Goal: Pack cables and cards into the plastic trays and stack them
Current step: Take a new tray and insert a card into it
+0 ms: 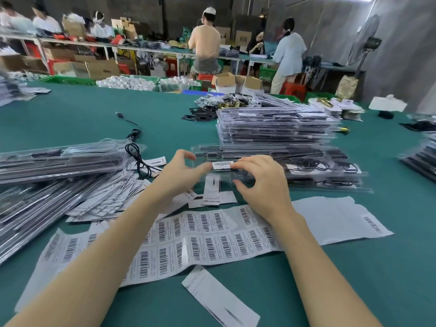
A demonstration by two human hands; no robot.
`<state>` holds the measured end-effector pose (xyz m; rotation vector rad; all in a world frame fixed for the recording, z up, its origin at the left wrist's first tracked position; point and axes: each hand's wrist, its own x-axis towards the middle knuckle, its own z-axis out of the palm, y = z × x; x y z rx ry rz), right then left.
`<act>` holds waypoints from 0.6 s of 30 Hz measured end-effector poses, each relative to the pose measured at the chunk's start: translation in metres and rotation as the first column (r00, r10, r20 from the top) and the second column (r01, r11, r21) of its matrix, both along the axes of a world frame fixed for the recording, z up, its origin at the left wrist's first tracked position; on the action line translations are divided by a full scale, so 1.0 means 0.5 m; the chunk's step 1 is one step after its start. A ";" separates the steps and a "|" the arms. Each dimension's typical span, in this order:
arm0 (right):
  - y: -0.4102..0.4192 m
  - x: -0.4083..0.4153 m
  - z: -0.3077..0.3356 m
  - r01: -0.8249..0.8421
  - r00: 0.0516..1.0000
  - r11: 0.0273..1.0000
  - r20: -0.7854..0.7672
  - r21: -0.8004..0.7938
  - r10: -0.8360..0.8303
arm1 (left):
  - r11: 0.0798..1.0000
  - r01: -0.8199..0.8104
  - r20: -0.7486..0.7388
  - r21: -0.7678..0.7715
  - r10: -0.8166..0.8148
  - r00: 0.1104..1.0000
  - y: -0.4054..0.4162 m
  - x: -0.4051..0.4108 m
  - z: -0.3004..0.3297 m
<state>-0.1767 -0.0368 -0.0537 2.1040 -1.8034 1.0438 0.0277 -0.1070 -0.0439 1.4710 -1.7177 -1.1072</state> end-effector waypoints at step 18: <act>-0.003 -0.026 -0.017 0.333 0.851 0.890 0.307 0.312 -0.426 | 0.992 0.083 0.040 -0.096 -0.080 0.996 -0.044 -0.169 0.057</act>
